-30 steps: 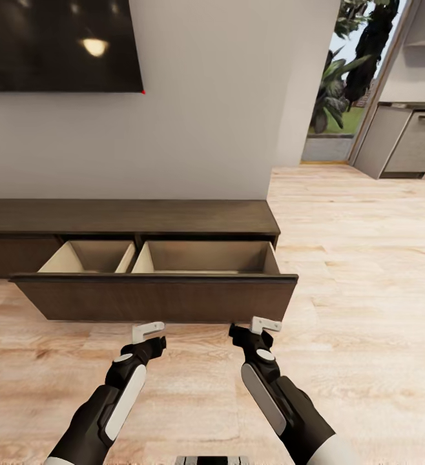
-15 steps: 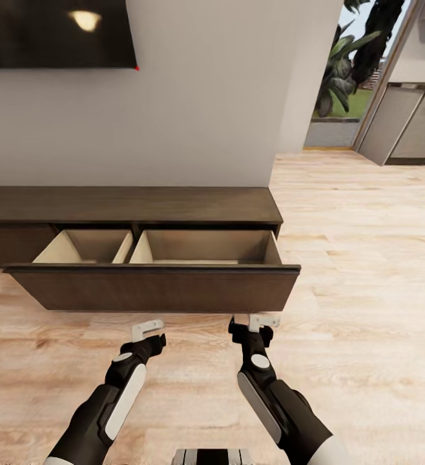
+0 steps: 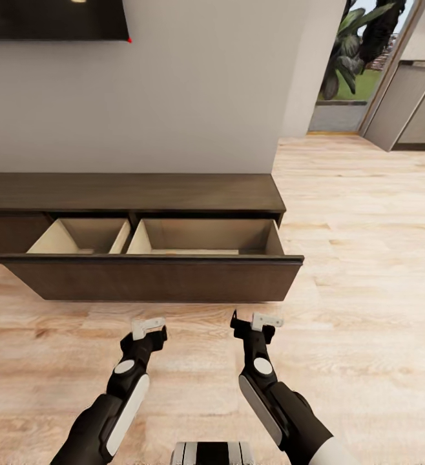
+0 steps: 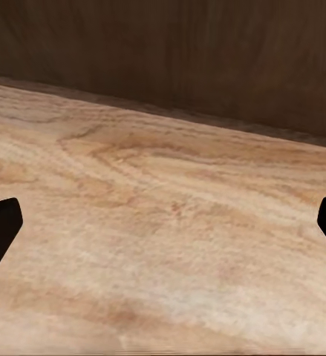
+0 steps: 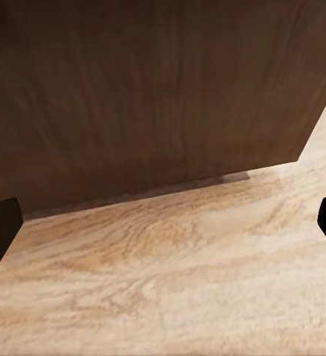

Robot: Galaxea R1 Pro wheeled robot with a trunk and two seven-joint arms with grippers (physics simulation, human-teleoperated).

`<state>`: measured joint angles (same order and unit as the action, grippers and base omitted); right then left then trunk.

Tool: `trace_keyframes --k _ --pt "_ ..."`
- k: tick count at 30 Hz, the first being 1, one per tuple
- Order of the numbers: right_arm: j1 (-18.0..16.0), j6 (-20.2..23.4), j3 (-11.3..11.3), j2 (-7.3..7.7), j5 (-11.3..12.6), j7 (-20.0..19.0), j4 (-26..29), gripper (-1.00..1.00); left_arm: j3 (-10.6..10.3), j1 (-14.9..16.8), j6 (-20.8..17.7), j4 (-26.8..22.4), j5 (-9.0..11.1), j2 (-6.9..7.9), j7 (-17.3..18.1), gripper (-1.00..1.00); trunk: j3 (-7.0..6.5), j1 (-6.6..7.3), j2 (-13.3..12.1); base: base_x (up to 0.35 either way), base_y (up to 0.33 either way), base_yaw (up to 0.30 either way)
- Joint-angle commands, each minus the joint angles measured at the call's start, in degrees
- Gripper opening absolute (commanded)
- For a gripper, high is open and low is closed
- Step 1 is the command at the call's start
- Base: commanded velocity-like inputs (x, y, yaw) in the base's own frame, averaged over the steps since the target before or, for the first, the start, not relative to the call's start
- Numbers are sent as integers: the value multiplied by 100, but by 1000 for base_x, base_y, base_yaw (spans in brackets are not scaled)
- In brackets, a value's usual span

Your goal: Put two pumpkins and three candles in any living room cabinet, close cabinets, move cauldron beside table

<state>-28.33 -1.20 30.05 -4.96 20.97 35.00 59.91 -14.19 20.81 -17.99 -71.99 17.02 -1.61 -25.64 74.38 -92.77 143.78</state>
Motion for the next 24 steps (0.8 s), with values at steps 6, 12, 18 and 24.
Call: trace_keyframes --k 6,12,18,24 --pt "18 -411 124 2 -183 20 1 100 -252 -101 0 -129 -104 8 -54 100 138 -14 10 0 0 0" --pt "21 -540 425 3 -362 18 -35 100 -292 -169 94 -148 -273 9 -41 100 271 -30 18 0 0 0" --pt "20 -556 555 4 -390 16 -41 100 -301 -229 236 -208 -294 4 -29 100 404 -45 26 0 0 0" --pt "20 -561 780 3 -392 16 -41 100 -297 -235 245 -247 -296 3 -35 100 514 -58 33 0 0 0"
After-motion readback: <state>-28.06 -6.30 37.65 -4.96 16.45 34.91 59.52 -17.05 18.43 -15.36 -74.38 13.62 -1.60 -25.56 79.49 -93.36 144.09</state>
